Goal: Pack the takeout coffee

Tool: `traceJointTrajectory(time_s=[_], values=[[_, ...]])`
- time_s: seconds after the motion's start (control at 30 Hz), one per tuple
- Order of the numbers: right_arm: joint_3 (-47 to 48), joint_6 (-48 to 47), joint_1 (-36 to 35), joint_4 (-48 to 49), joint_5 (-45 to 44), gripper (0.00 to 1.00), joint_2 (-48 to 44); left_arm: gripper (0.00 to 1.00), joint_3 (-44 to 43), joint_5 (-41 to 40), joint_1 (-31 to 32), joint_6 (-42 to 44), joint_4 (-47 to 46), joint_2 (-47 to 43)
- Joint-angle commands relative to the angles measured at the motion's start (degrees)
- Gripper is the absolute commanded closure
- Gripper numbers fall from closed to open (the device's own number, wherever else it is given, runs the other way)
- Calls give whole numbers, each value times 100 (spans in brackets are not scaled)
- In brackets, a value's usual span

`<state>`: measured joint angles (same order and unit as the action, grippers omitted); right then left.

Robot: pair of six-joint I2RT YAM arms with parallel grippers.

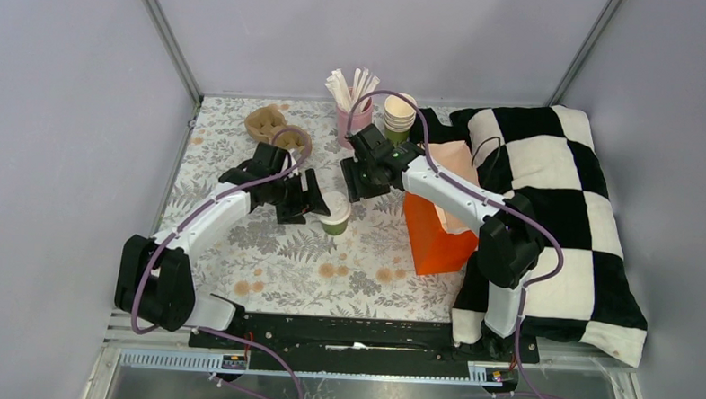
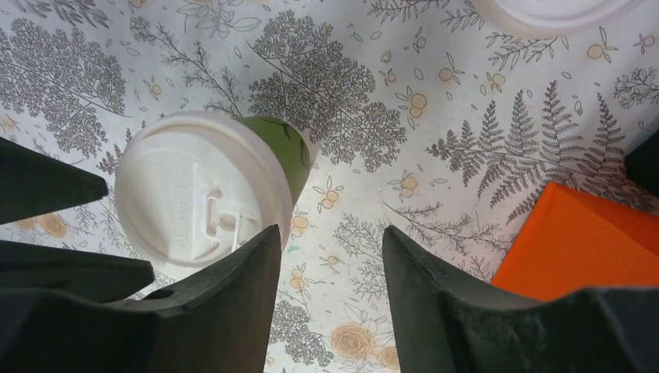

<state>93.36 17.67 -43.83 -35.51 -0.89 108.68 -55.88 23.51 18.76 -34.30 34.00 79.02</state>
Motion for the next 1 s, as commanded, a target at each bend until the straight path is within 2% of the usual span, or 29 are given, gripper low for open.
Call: traceJointTrajectory(time_s=[0.0,0.1,0.17,0.2,0.27,0.33,0.63,0.97], values=[[94,-51,-3,-282,77,42,-215,17,-146,-22,-98,60,2,-386],[56,48,-3,-290,150,41,-269,13,-130,61,-278,-125,-73,-674],[-1,125,2,-251,271,40,-299,15,138,254,-521,-369,-234,-946],[-35,169,18,-225,322,40,-314,19,292,409,-678,-504,-353,-1057],[-83,274,68,-167,469,40,-338,36,612,745,-946,-769,-535,-1176],[-93,351,135,-110,660,40,-354,45,830,949,-1059,-908,-636,-1139],[-303,643,282,282,1236,41,-535,57,1107,1355,-1077,-939,-1006,-627],[-511,743,281,586,1709,43,-453,52,1283,1503,-1082,-1075,-1421,-451]])
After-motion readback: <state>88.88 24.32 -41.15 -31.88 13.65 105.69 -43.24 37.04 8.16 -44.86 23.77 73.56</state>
